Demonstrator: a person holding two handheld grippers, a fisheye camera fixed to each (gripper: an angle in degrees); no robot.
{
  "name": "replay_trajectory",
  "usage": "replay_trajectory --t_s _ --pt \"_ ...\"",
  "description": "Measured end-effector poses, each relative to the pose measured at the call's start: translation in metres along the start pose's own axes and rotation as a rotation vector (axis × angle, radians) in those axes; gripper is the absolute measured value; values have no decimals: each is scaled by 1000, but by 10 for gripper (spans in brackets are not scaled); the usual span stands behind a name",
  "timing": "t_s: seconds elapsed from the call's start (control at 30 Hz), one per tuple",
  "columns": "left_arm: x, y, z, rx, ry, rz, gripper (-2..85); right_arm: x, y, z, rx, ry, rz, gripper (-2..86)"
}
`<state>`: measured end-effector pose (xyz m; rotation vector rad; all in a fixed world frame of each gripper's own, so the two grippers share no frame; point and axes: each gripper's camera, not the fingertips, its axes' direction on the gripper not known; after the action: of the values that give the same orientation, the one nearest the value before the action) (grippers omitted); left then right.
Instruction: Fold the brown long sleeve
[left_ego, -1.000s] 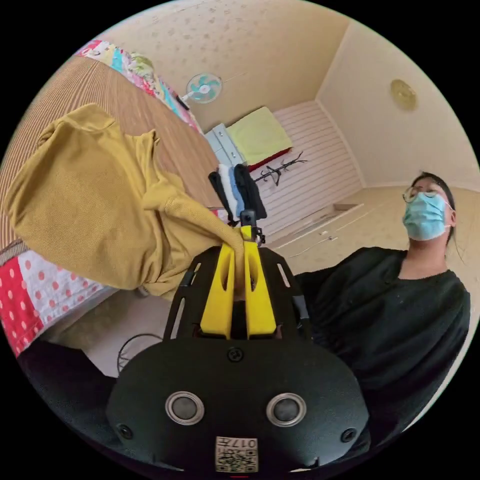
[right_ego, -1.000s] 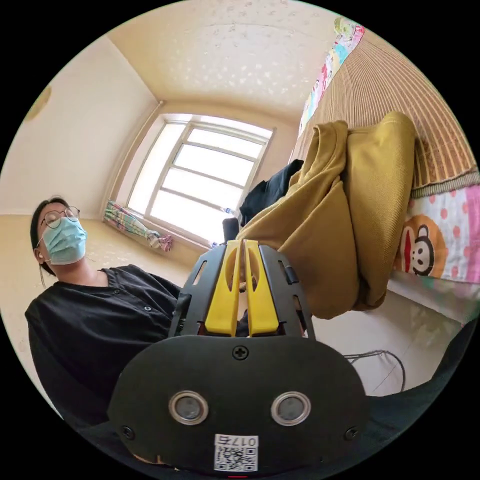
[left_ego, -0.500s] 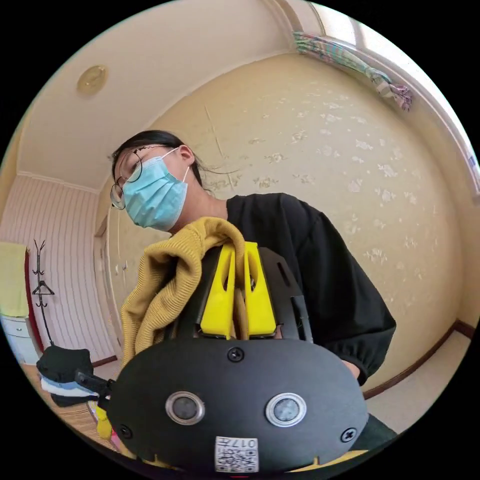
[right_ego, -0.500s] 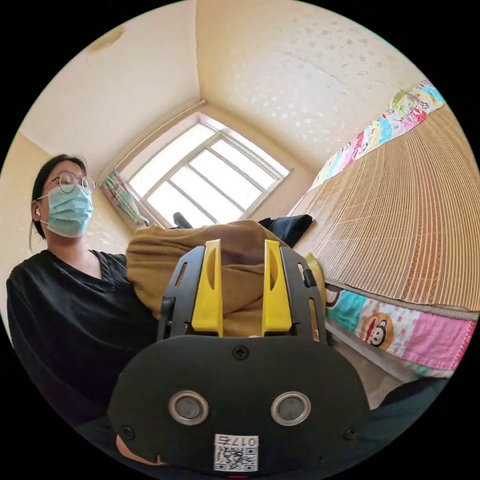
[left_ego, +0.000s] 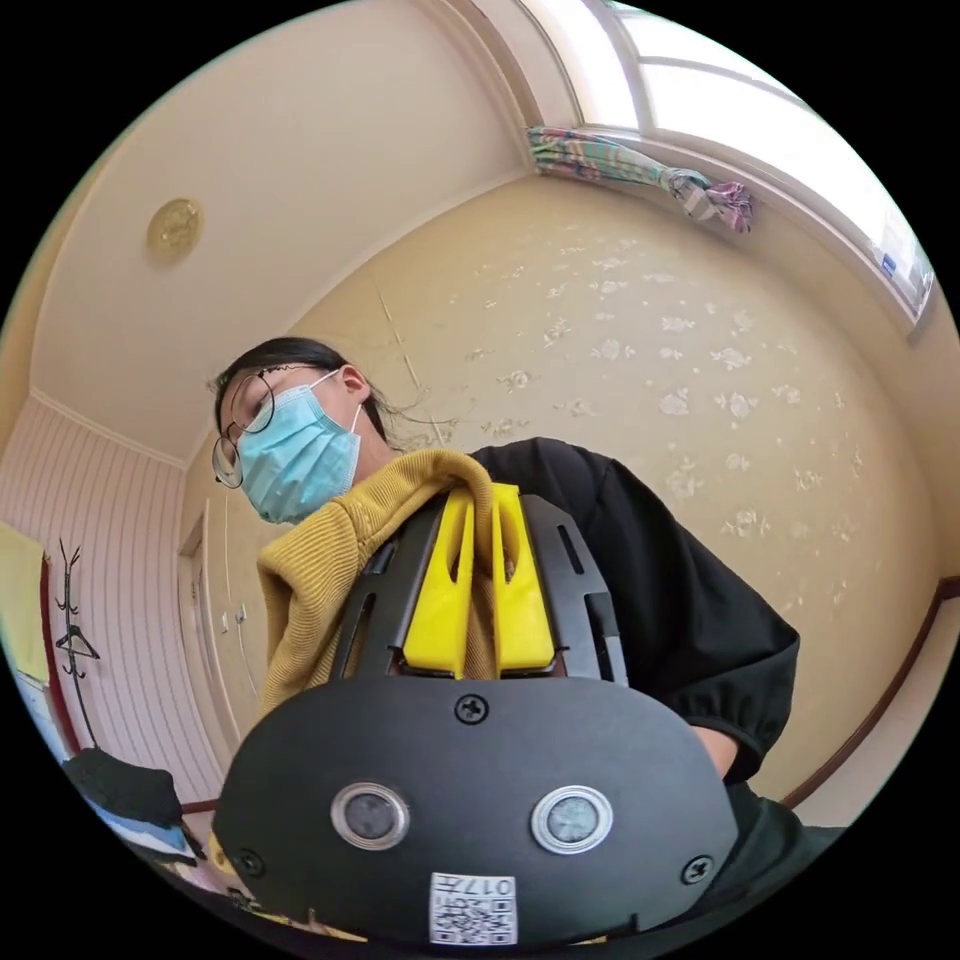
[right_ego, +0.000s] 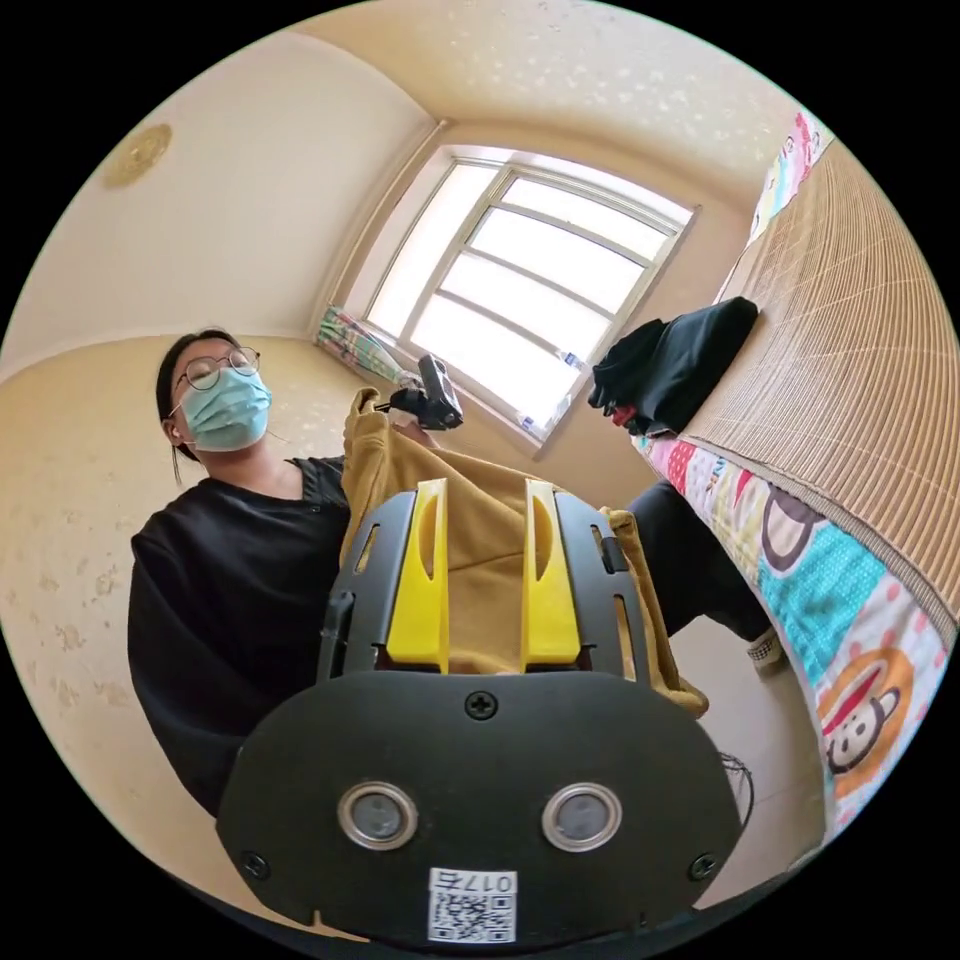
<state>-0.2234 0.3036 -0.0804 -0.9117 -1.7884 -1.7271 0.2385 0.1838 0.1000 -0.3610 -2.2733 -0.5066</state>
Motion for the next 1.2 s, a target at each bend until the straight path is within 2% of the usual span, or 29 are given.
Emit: replay_trajectory --t_s 0.13,0.17,0.2,0.23,0.3,0.37,0.43,0.5,0.53,0.6,0.63,0.7,0.8,0.87,0.97,1.03,1.07,1.1,1.13,1.17,1.2 --pt "-16 11 -10 58 41 -2 8 -5 21 3 16 -258 -40 135" --pt "-24 15 -13 60 29 -27 8 -7 27 16 -33 -336 -46 139" --pt "-30 18 -14 58 16 -39 8 -9 33 33 -111 -330 -25 141" --pt "-32 19 -14 56 14 -40 8 -10 36 42 -156 -285 -8 139" --pt "-39 22 -15 56 21 -28 8 -11 48 71 -296 8 72 122" --pt "-46 23 -17 49 -1 -35 7 -13 54 77 -298 82 68 89" --pt "-51 21 -20 28 -44 -48 7 -21 55 64 -202 149 66 60" --pt "-55 10 -25 -27 -178 -94 8 -51 50 23 35 289 14 42" --pt "-56 7 -26 -45 -226 -113 8 -62 48 13 89 311 -15 40" --pt "-56 -10 -32 -175 -462 -220 8 -125 43 -24 314 362 -222 34" --pt "-56 -14 -34 -218 -533 -255 8 -142 43 -33 369 343 -292 33" --pt "-49 -24 -40 -343 -852 -372 8 -190 49 -58 529 211 -512 31" --pt "-45 -26 -25 -484 -1175 -424 4 -234 62 -65 639 45 -741 29" --pt "-58 -20 -9 -535 -1183 -420 2 -262 63 -55 643 51 -807 26" --pt "-81 -22 -2 -455 -1106 -370 1 -307 59 -31 633 57 -938 20" --pt "-92 -34 -5 -391 -1078 -353 2 -327 58 -26 703 -39 -1044 14" --pt "-97 -46 -5 -383 -1097 -335 2 -337 56 -30 757 -166 -1107 11" --pt "-101 -58 -2 -397 -1133 -317 3 -348 50 -35 759 -178 -1122 9" --pt "-103 -62 -1 -400 -1153 -313 2 -355 47 -36 754 -105 -1115 10" --pt "-108 -69 0 -395 -1191 -304 2 -368 43 -32 726 193 -1068 10" --pt "-115 -69 2 -381 -1195 -275 1 -369 32 -23 701 541 -931 13"
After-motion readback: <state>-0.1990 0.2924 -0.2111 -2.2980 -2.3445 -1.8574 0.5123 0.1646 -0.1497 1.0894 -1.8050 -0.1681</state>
